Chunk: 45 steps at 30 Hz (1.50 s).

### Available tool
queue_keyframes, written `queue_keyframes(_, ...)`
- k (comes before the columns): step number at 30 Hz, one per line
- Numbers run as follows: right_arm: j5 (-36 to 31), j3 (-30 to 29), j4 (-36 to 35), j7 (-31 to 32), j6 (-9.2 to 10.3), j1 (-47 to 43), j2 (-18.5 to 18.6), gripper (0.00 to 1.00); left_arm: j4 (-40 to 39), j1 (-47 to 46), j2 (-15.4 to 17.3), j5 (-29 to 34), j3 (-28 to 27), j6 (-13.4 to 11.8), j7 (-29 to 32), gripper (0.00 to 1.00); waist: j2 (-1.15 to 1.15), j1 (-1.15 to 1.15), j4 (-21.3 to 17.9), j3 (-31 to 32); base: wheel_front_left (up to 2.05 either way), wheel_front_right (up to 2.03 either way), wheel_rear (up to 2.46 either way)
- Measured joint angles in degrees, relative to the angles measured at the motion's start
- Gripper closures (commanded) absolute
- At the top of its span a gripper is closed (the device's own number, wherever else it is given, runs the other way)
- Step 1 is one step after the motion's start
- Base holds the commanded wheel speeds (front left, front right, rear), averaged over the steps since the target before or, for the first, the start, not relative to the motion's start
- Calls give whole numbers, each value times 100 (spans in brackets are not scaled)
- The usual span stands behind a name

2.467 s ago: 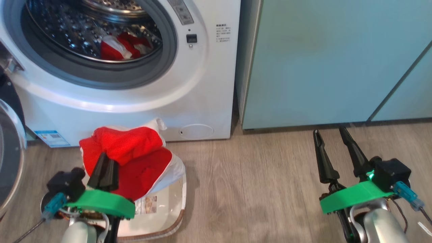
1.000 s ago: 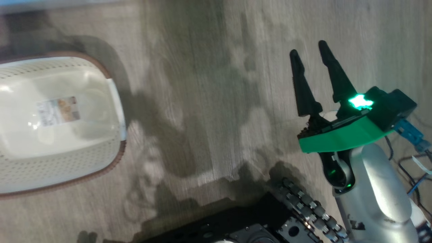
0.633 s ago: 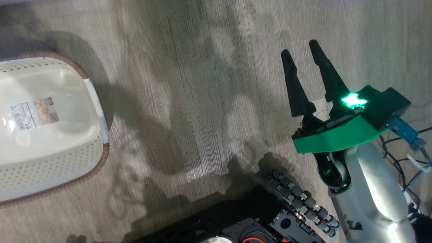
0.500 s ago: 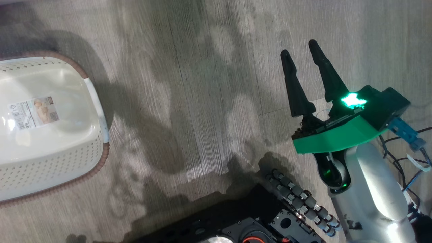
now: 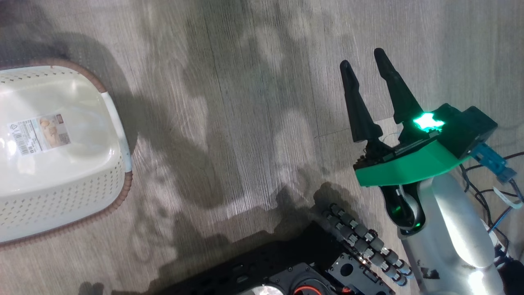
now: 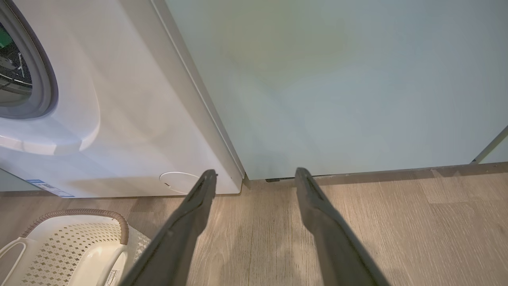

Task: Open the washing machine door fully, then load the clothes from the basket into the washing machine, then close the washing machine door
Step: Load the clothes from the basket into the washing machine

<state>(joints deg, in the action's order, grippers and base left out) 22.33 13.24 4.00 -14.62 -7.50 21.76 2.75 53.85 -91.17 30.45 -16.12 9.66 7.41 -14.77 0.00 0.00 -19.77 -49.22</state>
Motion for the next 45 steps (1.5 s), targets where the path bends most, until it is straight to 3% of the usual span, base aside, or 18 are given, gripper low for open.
queue_keyframes(1, 0, 3, 0, 0, 0, 0, 0, 0, 18, -40, 0, 0, 15, 0, 0, 100, 0, 0, -3, 2, 0, 0, 0)
queue_keyframes(3, 0, 3, 0, 0, 0, 1, 0, 0, 15, -78, 0, -1, 38, 0, 0, 9, 0, 0, -5, 8, 0, 0, 0)
queue_keyframes(4, 0, 3, 2, 0, 1, 1, 0, 0, 5, -81, 0, -1, 53, 0, 1, 0, 0, 0, -5, 10, 0, 0, 0)
queue_keyframes(13, -19, -42, 26, 0, 0, 16, 0, 0, -53, -16, -33, -65, 156, 1, 1, 0, 0, 0, 52, 162, 0, 0, 0)
queue_keyframes(22, -252, -220, 71, 0, 1, 41, 0, 0, -405, 502, -266, -458, 331, 1, 0, 0, 0, 0, 281, 502, 0, 0, 0)
queue_keyframes(45, -890, -836, 436, 0, 0, -530, 3, 0, -1237, 3529, -998, -1099, 888, 2, 1, 0, 0, -1, 1062, 2410, 0, 0, 0)
